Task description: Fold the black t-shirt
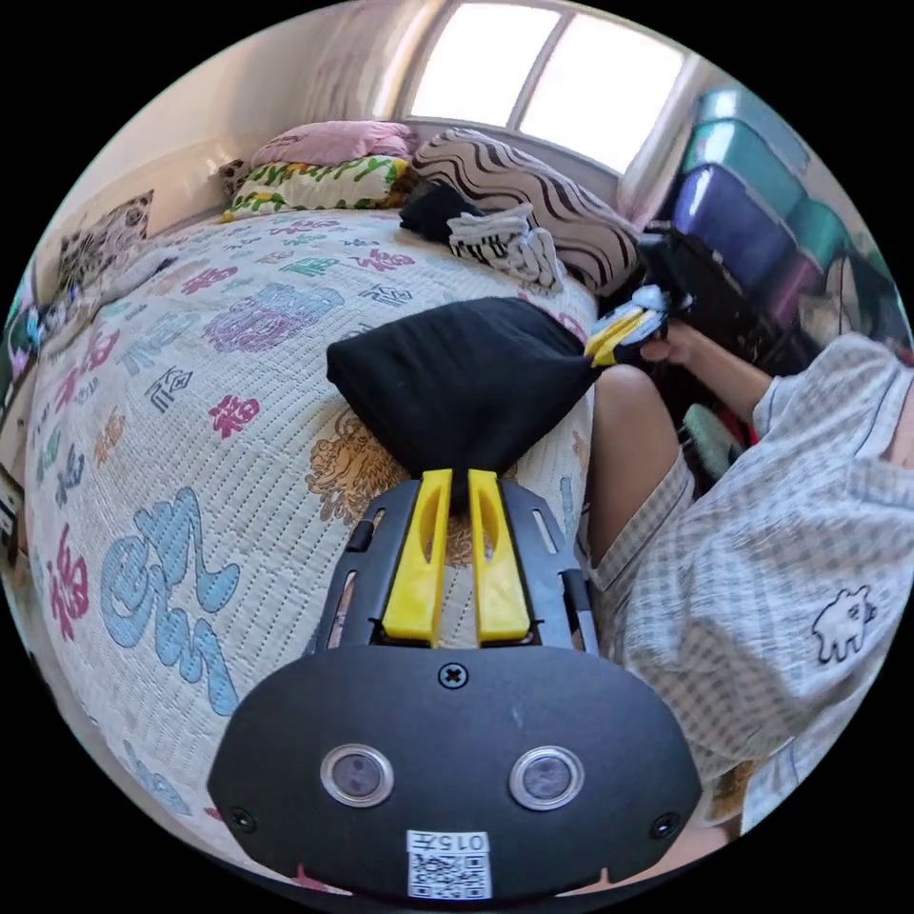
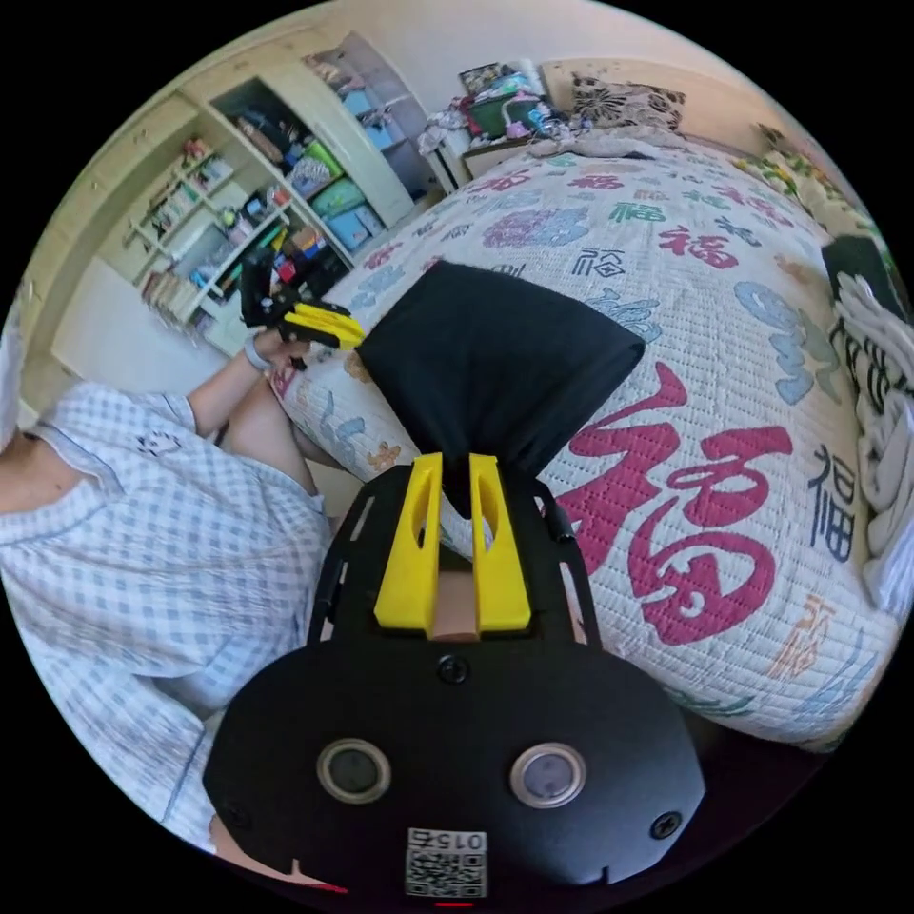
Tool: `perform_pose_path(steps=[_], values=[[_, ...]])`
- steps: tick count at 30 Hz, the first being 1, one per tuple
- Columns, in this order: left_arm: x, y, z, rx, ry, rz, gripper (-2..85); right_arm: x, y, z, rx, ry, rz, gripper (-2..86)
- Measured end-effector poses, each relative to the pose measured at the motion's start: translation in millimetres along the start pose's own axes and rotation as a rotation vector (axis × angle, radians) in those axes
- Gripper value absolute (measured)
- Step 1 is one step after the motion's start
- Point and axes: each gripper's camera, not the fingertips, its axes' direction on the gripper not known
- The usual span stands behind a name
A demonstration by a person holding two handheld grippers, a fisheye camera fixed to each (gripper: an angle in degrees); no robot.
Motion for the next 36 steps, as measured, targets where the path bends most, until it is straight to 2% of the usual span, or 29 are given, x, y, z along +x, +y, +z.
perform_pose_path(steps=[3, 8, 14, 20, 28, 32, 36], values=[[-46.7, -9.9, 1.7, 0.049, 0.138, -0.176, 13.2, 41.9, 10.1, -16.5, 0.065, -0.054, 0.14, 10.6], [-105.1, -24.7, 41.6, 0.024, 0.3, -0.35, 15.6, 97.5, 11.3, -15.4, 0.084, -0.211, 0.28, 13.7], [-139.1, -45.1, 73.2, 0.034, 0.448, -0.409, 13.9, 142.9, -4.3, 0.4, -0.001, -0.356, 0.31, 13.3], [-152.2, -70.2, 105.7, -0.011, 0.492, -0.46, 8.1, 171.0, -7.7, -2.5, -0.039, -0.469, 0.304, 7.0], [-113.7, -131.8, 151.6, 0.03, 0.611, -0.444, 5.6, 193.7, 9.2, -96.7, -0.098, -0.307, 0.293, 5.7], [-84.8, -201.1, 212.8, -0.021, 0.718, -0.405, 5.6, 225.4, 48.6, -169.8, -0.024, -0.226, 0.421, 5.7], [-61.5, -290.7, 265.9, -0.145, 0.731, -0.321, 5.4, 245.0, 104.3, -215.0, 0.129, -0.19, 0.579, 5.7]])
